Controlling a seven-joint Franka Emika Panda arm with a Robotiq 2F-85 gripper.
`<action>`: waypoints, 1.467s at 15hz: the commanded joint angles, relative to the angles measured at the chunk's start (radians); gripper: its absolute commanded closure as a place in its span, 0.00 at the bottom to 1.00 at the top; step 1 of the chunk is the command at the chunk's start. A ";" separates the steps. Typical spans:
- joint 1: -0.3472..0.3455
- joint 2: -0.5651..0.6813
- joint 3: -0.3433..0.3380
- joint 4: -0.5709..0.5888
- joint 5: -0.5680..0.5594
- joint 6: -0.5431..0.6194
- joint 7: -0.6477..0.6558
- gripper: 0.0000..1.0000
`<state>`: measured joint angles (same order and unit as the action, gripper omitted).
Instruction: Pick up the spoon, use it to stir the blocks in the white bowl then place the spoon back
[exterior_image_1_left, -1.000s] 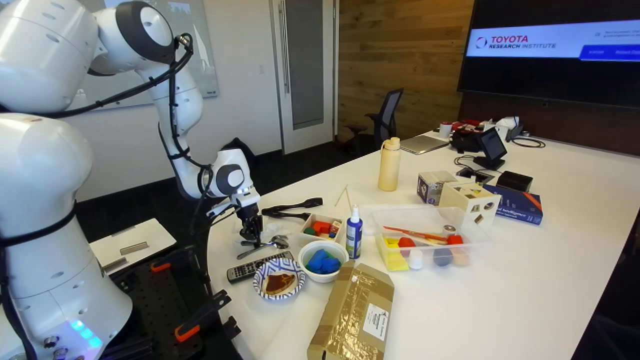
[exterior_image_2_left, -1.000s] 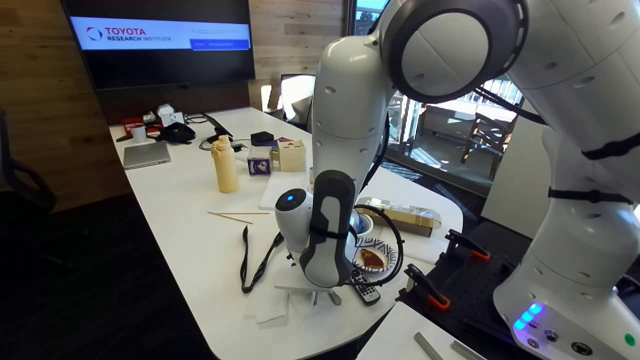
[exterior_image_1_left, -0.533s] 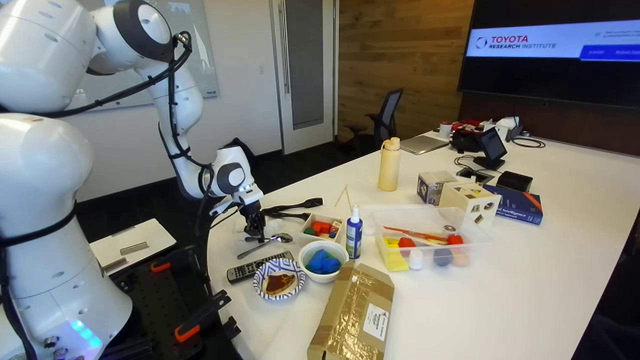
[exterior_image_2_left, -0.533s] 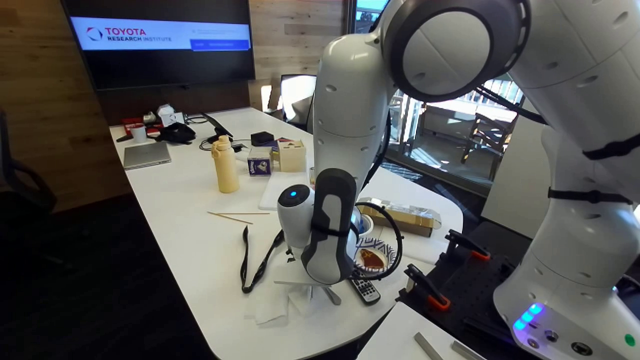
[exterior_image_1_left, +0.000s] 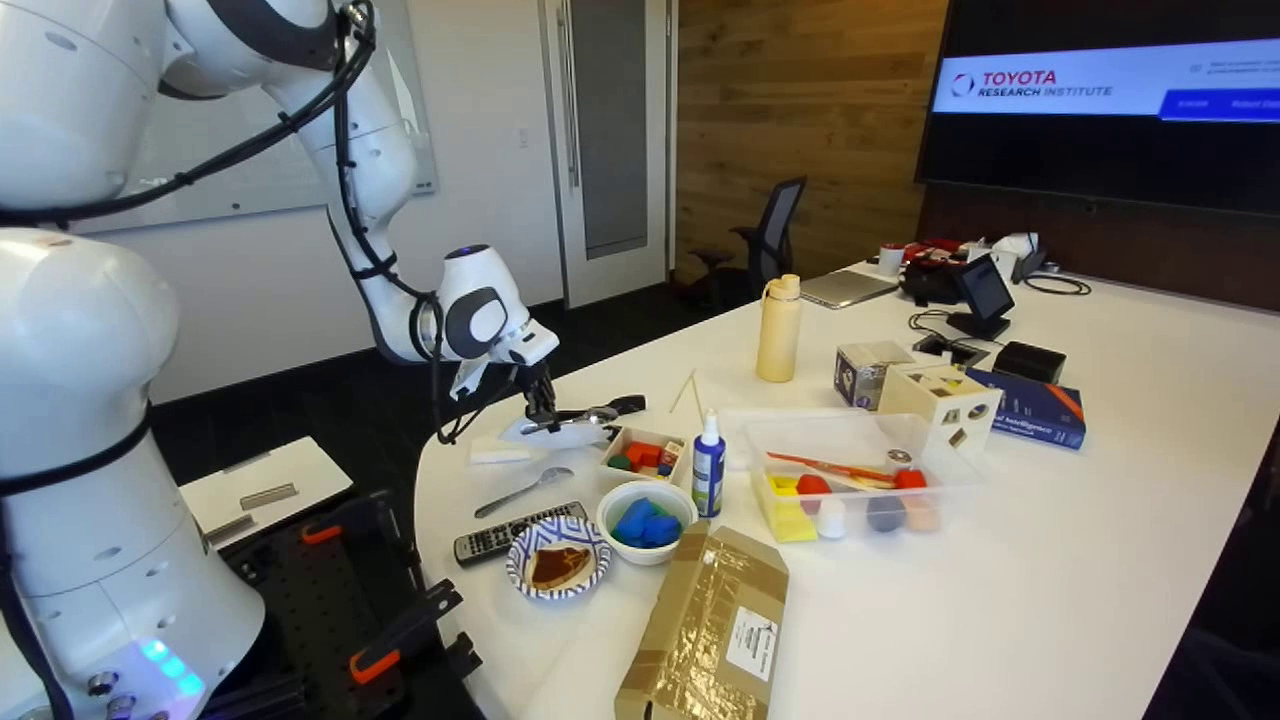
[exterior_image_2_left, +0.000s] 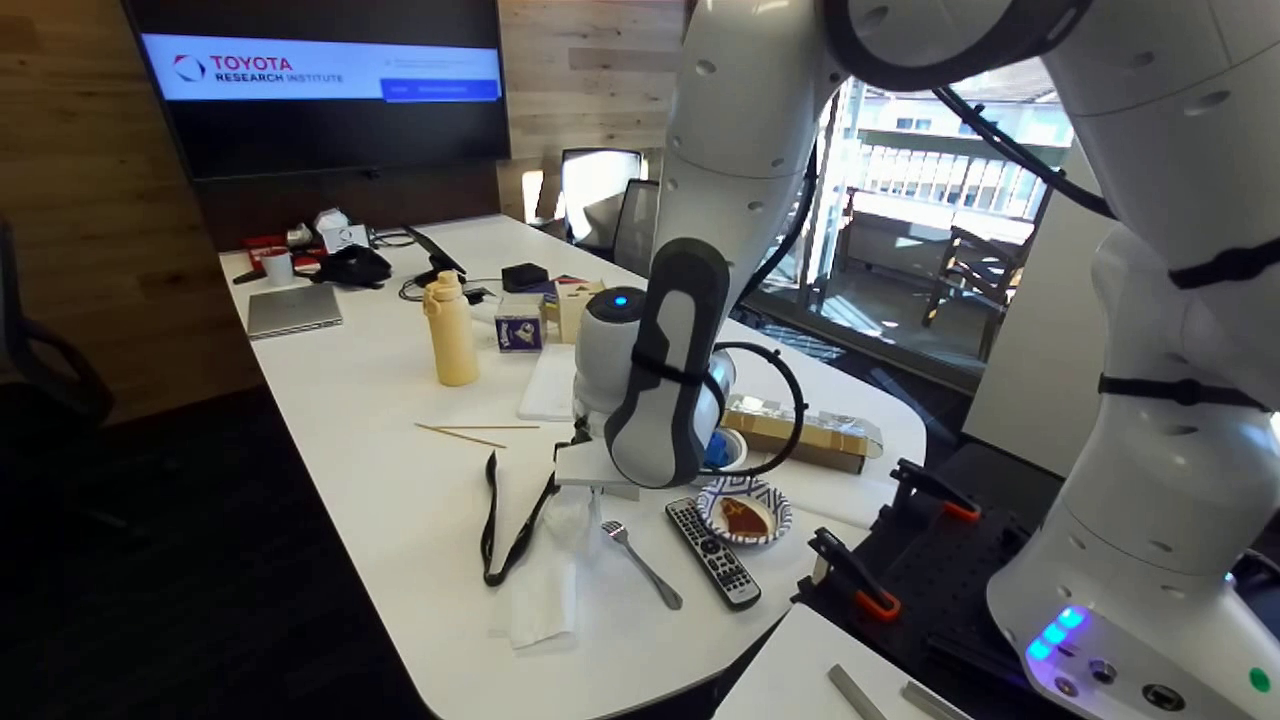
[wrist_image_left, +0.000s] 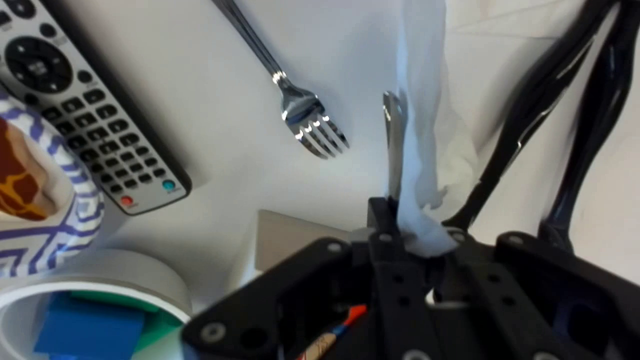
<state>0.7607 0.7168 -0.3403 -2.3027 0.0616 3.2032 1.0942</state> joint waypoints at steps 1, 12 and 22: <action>-0.164 -0.147 0.106 -0.093 0.032 0.059 -0.181 0.98; -0.912 -0.195 0.657 -0.200 0.125 0.083 -0.479 0.98; -1.073 -0.106 0.681 -0.152 0.170 0.012 -0.649 0.98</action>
<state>-0.2611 0.5828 0.3139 -2.4754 0.1910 3.2460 0.5026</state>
